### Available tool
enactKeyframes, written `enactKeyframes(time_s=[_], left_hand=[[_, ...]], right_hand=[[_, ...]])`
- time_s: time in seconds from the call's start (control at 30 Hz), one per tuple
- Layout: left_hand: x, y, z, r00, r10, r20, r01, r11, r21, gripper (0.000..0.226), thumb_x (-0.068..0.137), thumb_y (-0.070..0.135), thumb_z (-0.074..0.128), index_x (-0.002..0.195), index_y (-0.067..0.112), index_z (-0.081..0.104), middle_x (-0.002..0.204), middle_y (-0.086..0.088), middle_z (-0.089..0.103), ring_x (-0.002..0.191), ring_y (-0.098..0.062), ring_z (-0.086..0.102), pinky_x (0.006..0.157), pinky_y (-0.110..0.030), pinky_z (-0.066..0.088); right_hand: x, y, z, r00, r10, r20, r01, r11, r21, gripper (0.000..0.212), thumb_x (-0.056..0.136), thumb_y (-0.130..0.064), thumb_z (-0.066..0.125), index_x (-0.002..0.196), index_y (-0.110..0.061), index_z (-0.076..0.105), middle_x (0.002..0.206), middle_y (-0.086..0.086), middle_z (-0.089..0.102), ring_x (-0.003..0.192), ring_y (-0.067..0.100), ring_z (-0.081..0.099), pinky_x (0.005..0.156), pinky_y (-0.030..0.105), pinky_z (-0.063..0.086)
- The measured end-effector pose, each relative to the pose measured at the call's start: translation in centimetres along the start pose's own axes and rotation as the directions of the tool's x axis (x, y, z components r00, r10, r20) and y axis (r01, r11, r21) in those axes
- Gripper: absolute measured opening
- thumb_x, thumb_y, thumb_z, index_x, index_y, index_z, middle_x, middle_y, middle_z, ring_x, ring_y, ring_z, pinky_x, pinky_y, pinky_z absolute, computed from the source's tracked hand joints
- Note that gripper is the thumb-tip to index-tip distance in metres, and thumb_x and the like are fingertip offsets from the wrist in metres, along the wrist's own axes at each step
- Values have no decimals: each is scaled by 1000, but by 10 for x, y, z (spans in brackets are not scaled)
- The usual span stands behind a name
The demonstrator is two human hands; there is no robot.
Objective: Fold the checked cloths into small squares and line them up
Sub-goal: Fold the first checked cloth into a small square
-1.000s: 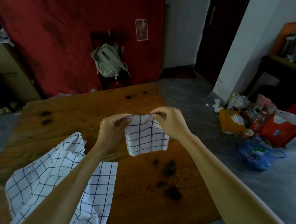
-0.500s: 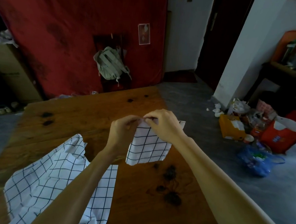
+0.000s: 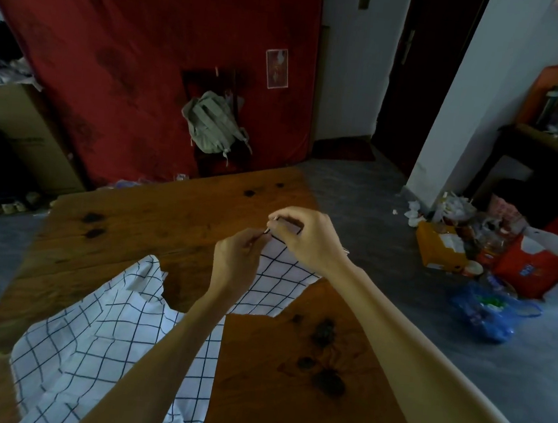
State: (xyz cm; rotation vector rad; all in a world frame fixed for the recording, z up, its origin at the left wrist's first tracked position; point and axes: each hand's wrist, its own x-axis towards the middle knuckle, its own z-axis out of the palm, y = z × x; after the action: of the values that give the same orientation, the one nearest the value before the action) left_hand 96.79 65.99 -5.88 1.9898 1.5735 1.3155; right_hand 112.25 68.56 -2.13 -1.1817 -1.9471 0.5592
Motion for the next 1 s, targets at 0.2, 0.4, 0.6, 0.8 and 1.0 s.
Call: enactKeyframes(time_s=[0.2, 0.4, 0.6, 0.8, 1.0], left_hand=[[-2, -13, -2, 1000, 26, -16, -26, 1000, 11, 20, 93, 15, 58, 73, 15, 61, 52, 9, 48, 46, -8, 46, 41, -18, 31], [-16, -43, -11, 995, 103, -7, -100, 976, 192, 11, 93, 16, 59, 87, 13, 67, 58, 18, 49, 41, 1, 40, 40, -10, 30], [-26, -67, -15, 983, 181, -17, -171, 954, 248, 36, 98, 36, 41, 91, 10, 64, 60, 8, 55, 45, -4, 45, 43, -10, 29], [-24, -61, -12, 978, 208, -30, -192, 943, 270, 33, 97, 33, 42, 88, 10, 64, 58, 8, 54, 44, -3, 44, 45, -6, 26], [-24, -63, -15, 983, 177, -39, -160, 949, 273, 35, 95, 34, 43, 89, 10, 68, 63, 5, 64, 47, -5, 53, 43, -10, 36]], right_hand=[[3, 0, 0, 989, 59, -133, -54, 998, 44, 14, 91, -23, 66, 99, -15, 75, 91, -10, 73, 82, 1, 67, 74, 22, 56], [7, 7, -8, 969, 126, -213, -117, 992, 56, 16, 92, -27, 64, 101, -17, 74, 88, -16, 70, 82, -5, 65, 72, 12, 52], [7, 17, -17, 934, 192, -300, -174, 981, 86, 18, 93, -26, 64, 104, -16, 73, 92, -11, 71, 82, -2, 64, 71, 13, 51], [9, 21, -25, 905, 196, -377, -180, 981, 78, 17, 92, -26, 64, 102, -16, 74, 91, -13, 71, 83, -3, 65, 72, 9, 50], [6, 27, -34, 880, 218, -422, -201, 976, 86, 18, 93, -25, 64, 104, -15, 73, 94, -11, 71, 85, -3, 64, 73, 7, 48]])
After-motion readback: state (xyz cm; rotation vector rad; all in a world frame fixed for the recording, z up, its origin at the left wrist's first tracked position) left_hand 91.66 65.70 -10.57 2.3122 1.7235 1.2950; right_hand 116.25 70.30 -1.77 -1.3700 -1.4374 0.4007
